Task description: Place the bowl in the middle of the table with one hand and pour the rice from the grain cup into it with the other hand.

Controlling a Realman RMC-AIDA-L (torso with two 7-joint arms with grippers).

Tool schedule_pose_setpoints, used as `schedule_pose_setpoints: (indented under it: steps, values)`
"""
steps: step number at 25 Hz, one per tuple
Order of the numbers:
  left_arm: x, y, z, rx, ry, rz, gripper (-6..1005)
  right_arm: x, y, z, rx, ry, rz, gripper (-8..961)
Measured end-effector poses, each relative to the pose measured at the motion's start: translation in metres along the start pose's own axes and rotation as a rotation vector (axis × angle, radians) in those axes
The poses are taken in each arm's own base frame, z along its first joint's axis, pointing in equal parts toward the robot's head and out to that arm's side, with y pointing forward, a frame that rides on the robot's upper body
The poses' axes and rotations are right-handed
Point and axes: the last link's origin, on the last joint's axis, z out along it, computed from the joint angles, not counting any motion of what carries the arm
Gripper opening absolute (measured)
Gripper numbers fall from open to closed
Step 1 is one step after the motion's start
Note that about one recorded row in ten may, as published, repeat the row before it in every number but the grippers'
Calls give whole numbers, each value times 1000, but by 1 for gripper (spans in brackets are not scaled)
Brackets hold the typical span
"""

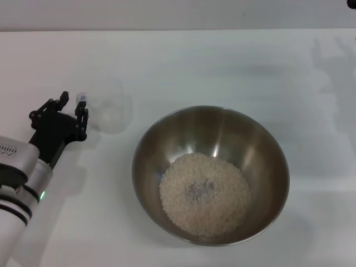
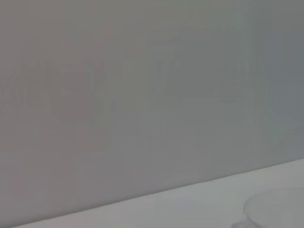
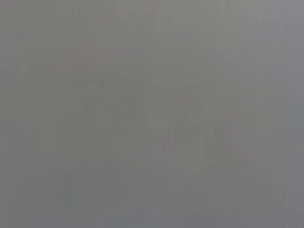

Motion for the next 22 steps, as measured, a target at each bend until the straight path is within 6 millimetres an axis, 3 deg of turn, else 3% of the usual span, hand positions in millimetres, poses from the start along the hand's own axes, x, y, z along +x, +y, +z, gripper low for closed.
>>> schedule_pose_setpoints:
  steps: [3,8,16,22]
  values:
    - [-4,-2,-7,11,-3,-7,314,1,0,0,1,8,-1,515]
    - [-7,-2,-13,16,-9,-12,365,2,-1,-1,1,13,-3,515]
    - [-2,-2,-50,38,128,-50,372,3,-3,-3,3,19,-7,515]
    - [21,-7,-70,76,323,-78,372,9,6,-12,-45,40,37,515]
